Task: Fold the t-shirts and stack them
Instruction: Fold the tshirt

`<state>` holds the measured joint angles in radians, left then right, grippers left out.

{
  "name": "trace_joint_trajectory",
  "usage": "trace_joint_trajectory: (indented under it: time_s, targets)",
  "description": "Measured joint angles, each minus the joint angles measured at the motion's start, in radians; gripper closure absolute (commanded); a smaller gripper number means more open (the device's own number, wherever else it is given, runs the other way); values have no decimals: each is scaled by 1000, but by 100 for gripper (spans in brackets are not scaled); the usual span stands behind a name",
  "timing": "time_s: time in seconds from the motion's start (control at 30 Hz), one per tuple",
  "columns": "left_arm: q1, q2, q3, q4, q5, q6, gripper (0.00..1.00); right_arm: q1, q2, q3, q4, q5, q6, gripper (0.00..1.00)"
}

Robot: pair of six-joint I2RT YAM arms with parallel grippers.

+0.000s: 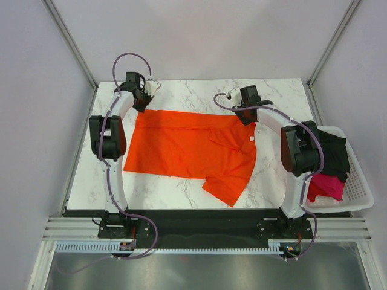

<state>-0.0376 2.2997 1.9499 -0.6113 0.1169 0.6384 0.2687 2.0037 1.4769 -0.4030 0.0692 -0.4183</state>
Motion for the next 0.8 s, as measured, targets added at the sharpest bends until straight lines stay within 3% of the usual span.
trace_joint_trajectory:
  time_s: [0.47, 0.8]
  targets:
    - [-5, 66, 34, -56, -35, -24, 98, -19, 227, 229, -16, 43, -6, 74]
    - [-15, 183, 233, -127, -101, -58, 98, -31, 387, 464, -23, 86, -53, 74]
